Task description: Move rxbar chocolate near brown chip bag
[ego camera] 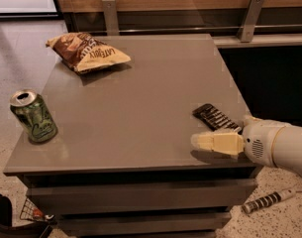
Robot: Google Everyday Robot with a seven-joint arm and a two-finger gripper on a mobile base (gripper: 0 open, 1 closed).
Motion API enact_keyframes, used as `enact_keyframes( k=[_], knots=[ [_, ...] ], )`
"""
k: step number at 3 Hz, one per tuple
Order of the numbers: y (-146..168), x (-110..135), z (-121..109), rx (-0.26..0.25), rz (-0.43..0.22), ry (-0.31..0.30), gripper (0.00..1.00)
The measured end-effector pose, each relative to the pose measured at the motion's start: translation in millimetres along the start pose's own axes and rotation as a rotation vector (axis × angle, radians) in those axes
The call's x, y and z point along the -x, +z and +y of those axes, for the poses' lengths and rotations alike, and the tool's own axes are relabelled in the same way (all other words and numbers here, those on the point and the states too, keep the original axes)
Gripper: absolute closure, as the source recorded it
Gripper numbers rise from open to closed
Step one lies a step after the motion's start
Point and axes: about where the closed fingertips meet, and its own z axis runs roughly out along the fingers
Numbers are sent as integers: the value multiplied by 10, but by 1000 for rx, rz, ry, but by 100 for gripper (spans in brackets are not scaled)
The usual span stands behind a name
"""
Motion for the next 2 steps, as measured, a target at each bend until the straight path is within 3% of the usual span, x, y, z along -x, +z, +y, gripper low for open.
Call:
enact_keyframes(
  k=[2],
  knots=[
    [5,8,3,20,-14,-17,0]
  ],
)
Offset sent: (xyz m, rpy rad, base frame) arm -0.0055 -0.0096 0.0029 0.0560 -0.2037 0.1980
